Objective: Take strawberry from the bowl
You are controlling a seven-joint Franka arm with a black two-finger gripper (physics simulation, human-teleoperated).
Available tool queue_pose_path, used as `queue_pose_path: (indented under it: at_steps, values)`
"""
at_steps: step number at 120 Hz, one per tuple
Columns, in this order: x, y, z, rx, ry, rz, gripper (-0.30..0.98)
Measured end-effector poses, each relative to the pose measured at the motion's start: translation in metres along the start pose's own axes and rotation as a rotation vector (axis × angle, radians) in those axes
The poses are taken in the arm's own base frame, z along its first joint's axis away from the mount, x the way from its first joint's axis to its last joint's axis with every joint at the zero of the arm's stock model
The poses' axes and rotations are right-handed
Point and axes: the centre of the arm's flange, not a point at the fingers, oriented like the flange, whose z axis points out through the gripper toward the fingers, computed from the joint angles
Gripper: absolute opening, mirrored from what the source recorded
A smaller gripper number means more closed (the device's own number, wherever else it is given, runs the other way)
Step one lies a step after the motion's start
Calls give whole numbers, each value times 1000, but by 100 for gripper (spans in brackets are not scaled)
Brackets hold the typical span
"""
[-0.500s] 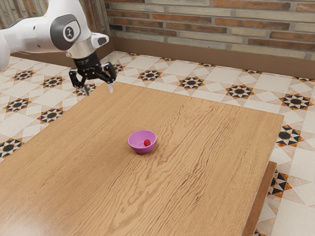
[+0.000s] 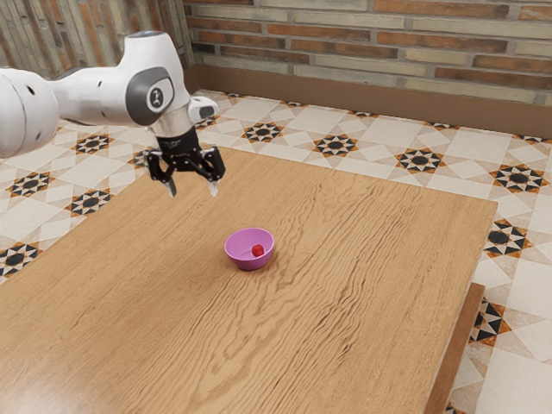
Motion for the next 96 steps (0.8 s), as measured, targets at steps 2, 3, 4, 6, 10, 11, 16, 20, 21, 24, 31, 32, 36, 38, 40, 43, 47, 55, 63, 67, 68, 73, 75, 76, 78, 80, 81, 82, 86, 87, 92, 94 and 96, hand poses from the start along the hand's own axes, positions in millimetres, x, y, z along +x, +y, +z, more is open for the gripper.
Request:
queue_pose_path:
  at_steps: [2,3,4,6,10,11,16,20,21,24,31,32,36,38,40,43,47,55,63,67,68,73,75,76,78,80,81,82,86,87,92,94,96]
  values:
    - [2,2,6,2,1,-8,68]
    - [3,2,8,3,2,-13,68]
    - [3,3,10,3,3,-17,68]
    - [5,4,14,3,8,-25,68]
    - [8,8,22,3,18,-40,68]
    - [9,8,24,3,22,-43,68]
    - [12,11,34,2,37,-63,68]
    - [13,11,43,0,48,-86,68]
    - [13,11,45,0,51,-92,68]
    - [14,13,51,-1,58,-110,69]
    - [18,15,62,-2,74,-155,69]
    - [18,15,64,-2,76,-162,69]
    - [20,16,72,0,79,-189,69]
    - [21,16,76,0,80,-202,69]
    - [22,17,79,0,82,-215,69]
    - [23,17,85,2,82,-235,69]
    - [25,18,91,4,83,-262,69]
    - [27,18,100,4,89,-313,67]
    - [29,19,109,5,92,-358,61]
    - [29,21,114,7,92,-377,57]
    - [29,22,115,7,92,-382,56]
    - [30,25,121,9,92,-402,52]
    - [30,27,123,9,92,-409,50]
    - [30,27,124,9,92,-413,49]
    - [30,29,125,9,93,-420,48]
    - [31,31,126,8,94,-426,46]
    - [31,33,127,8,95,-429,46]
    - [32,34,128,7,96,-432,45]
    - [33,38,128,5,100,-445,43]
    - [34,39,128,4,101,-448,43]
    - [36,42,130,2,104,-466,40]
    - [36,43,131,1,104,-473,40]
    - [37,44,131,1,106,-480,39]
